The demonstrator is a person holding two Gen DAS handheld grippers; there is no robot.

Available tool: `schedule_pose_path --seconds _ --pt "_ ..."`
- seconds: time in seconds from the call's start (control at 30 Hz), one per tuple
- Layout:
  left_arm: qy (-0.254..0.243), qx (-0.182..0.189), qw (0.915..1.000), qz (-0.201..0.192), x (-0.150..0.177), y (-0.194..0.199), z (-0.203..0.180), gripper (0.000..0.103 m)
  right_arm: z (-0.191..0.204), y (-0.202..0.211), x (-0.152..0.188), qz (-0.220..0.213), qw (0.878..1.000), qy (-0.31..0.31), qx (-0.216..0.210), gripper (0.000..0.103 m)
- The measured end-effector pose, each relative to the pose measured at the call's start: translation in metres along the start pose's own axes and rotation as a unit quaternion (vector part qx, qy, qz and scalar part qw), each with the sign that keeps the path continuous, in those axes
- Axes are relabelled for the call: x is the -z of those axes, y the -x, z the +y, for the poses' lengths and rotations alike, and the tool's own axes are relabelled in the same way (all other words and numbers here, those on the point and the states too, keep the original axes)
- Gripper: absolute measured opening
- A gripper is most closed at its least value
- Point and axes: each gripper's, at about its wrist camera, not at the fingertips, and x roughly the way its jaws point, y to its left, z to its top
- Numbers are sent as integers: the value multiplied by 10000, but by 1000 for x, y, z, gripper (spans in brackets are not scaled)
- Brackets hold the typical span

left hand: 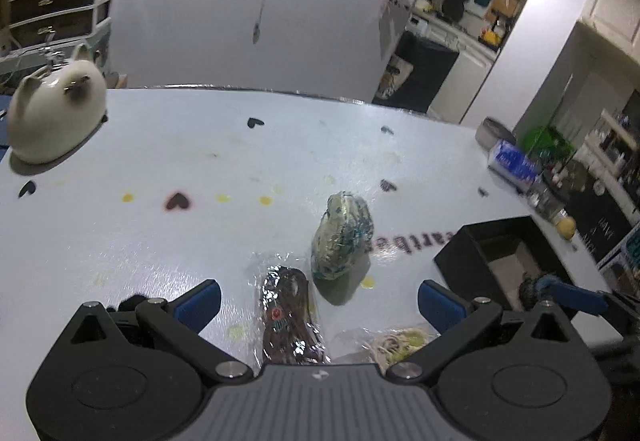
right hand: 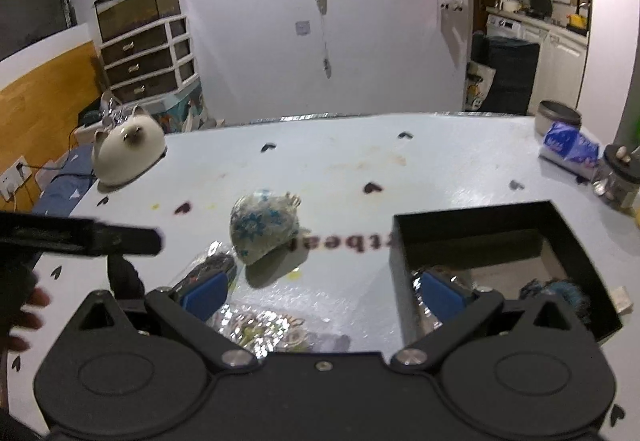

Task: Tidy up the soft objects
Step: 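Grasp the dark cord bag with the left tool while the right tool grasps the beaded bag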

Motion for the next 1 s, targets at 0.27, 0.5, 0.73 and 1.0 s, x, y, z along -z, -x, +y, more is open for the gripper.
schedule_pose_path --seconds 0.27,0.5,0.73,1.0 --pt "-286 -280 9964 749 -10 -66 2 103 18 -14 12 561 9981 241 -53 103" --pt "-417 -443 9903 1248 0 -105 6 99 21 -35 11 1026 9947 -51 -20 103" --pt "-653 -588 9873 1325 8 -112 9 67 32 -72 9 1620 9861 -350 -131 103" --pt "-620 -577 9892 1199 10 -98 26 47 52 -99 15 2048 9787 -135 -23 103"
